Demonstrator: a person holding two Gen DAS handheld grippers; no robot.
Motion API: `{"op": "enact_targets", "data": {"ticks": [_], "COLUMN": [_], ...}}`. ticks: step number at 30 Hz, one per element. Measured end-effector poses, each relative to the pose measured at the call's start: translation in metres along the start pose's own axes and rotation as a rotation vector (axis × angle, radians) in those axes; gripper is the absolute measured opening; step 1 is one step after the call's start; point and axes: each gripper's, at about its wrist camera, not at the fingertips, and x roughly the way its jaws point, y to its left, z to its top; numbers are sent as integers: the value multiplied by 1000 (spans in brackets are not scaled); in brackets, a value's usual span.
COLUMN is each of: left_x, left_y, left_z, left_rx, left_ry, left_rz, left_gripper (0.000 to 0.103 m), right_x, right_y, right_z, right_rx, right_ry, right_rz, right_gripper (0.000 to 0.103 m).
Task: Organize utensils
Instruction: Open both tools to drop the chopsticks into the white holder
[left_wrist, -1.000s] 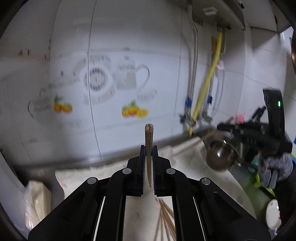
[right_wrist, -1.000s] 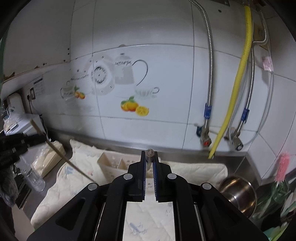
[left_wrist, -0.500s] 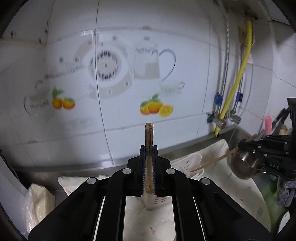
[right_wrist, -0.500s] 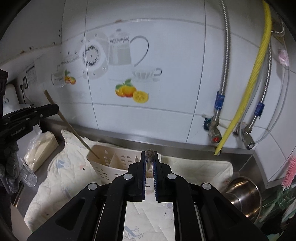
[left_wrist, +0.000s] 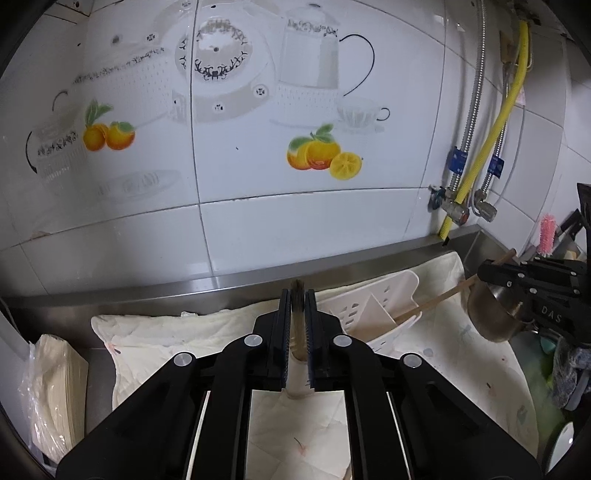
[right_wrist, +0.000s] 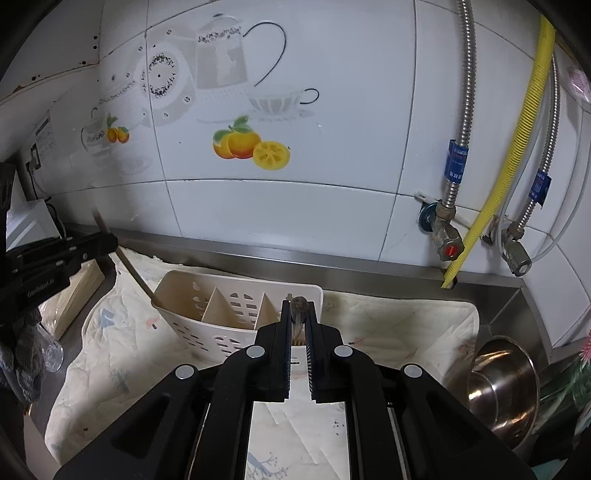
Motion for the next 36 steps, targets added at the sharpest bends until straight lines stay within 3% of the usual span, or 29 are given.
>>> {"op": "enact_targets", "data": {"ticks": [5, 8, 11, 13, 15, 24, 36], "left_x": [-3, -14, -32, -47, -60, -99, -108], "left_y": [2, 2, 2, 1, -1, 5, 26], "left_z": [0, 0, -2, -7, -15, -78, -175], "left_rx": [-16, -21, -27, -33, -37, -71, -165], "left_ry": [-5, -32, -63, -86, -103, -106, -13], "left_rz": [-24, -22, -27, -35, -27, -29, 9], "left_gripper": [10, 22, 23, 26, 36, 40, 40], "right_x": [-2, -14, -33, -47, -59, -85, -61], "right_y": [-4, -5, -4, -1, 4, 48, 82], "right_z": [1, 2, 0, -5, -13, -88, -213], "right_rx": [12, 11, 7, 8, 3, -47, 16], "right_ry": [-23, -61, -113, -144, -169, -198, -44], "right_rz": [-10, -30, -49, -46, -46, -28, 52], "right_gripper": [9, 23, 26, 33, 35, 38, 38]}}
